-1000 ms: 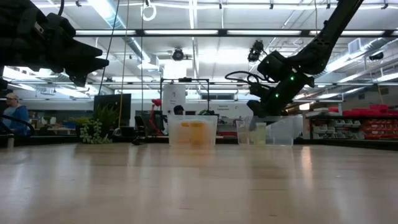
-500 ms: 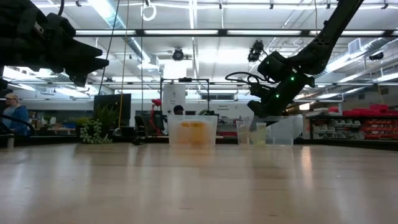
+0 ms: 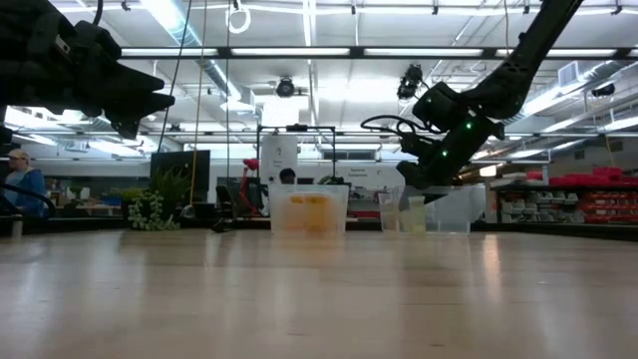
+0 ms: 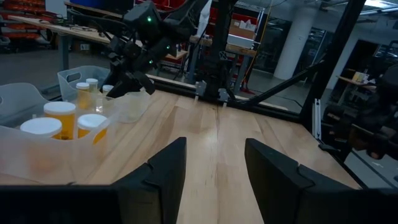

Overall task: Pick and place medicine bottles into bin by pill shape (circle, oval)
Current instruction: Put the small yellow pill bottle into the right transparent bin, then return to Home Position

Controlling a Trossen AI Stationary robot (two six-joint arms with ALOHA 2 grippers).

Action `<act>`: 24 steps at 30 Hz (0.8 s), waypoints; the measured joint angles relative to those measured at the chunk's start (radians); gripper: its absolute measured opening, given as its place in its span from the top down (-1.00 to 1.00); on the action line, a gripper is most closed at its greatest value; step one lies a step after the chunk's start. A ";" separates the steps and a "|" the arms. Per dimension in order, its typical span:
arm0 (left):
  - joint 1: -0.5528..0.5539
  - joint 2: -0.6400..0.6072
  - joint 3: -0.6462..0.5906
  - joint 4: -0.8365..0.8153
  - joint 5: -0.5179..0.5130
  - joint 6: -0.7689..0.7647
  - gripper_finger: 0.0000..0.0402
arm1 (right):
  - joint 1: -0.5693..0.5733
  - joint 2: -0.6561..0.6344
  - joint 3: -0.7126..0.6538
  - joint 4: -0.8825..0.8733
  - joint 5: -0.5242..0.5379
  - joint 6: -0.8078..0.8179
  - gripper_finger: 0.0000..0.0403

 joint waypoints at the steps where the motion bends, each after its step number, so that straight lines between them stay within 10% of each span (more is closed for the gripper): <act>1: 0.000 0.000 0.000 0.000 0.000 0.000 0.14 | 0.000 0.000 0.004 -0.006 0.000 0.000 0.00; 24: 0.000 0.000 0.000 0.000 0.000 0.000 0.14 | 0.001 -0.105 0.131 -0.190 0.003 -0.023 0.00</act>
